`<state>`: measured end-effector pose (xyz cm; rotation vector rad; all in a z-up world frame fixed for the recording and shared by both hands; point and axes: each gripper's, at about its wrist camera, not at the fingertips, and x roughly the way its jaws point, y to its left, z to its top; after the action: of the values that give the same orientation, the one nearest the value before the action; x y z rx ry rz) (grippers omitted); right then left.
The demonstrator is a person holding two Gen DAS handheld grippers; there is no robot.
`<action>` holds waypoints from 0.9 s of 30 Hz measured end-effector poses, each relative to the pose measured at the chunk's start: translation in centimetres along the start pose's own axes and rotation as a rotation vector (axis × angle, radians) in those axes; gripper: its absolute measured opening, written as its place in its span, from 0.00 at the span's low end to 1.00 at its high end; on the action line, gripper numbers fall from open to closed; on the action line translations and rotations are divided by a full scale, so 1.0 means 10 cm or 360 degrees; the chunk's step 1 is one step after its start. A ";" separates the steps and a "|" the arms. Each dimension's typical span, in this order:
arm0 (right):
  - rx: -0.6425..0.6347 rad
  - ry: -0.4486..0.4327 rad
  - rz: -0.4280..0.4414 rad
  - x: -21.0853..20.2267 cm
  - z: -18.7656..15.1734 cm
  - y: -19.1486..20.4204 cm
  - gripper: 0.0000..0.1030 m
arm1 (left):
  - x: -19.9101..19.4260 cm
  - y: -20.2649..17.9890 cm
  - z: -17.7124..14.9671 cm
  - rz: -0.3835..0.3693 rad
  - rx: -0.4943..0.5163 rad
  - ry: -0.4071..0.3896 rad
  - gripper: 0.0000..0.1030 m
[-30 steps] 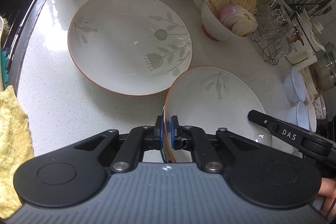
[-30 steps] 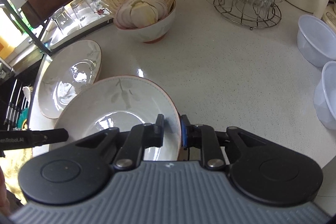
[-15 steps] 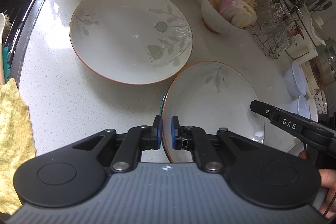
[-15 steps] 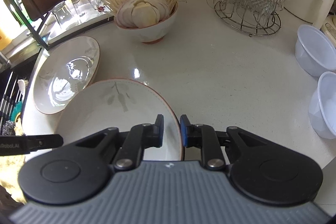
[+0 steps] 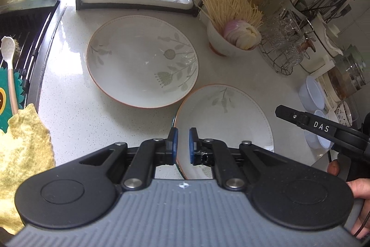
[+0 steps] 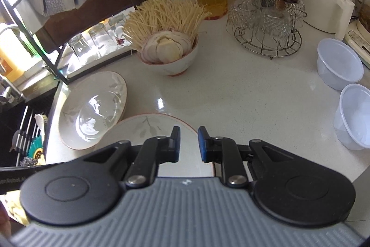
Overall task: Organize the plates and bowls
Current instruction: 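Lower the plate onto the counter and open both grippers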
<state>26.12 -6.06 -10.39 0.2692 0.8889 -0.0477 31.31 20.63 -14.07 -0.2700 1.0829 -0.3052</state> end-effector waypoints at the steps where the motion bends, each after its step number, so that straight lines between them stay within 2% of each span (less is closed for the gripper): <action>1: 0.0005 -0.0010 0.0014 -0.03 0.01 0.02 0.20 | -0.05 -0.01 0.00 -0.0003 0.0010 -0.0014 0.09; 6: 0.0030 -0.0061 0.0070 -0.24 0.04 0.12 0.20 | -0.31 -0.08 0.06 -0.0036 0.0092 -0.0085 0.11; 10: 0.0014 -0.0109 0.0108 -0.39 0.04 0.21 0.20 | -0.51 -0.13 0.09 -0.0056 0.0162 -0.0158 0.28; 15: -0.0017 -0.0139 0.0141 -0.55 0.01 0.33 0.20 | -0.77 -0.18 0.10 -0.0037 0.0230 -0.0257 0.35; 17: -0.0007 -0.0149 0.0161 -0.63 0.00 0.38 0.20 | -0.89 -0.16 0.10 -0.0054 0.0231 -0.0295 0.42; 27: -0.0019 -0.0225 0.0208 -1.07 -0.06 0.68 0.20 | -1.38 -0.06 0.03 -0.0078 0.0273 -0.0455 0.49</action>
<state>19.96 -0.12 -1.10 0.3082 0.7294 0.0591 25.49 25.20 -2.42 -0.1800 0.7641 -0.3885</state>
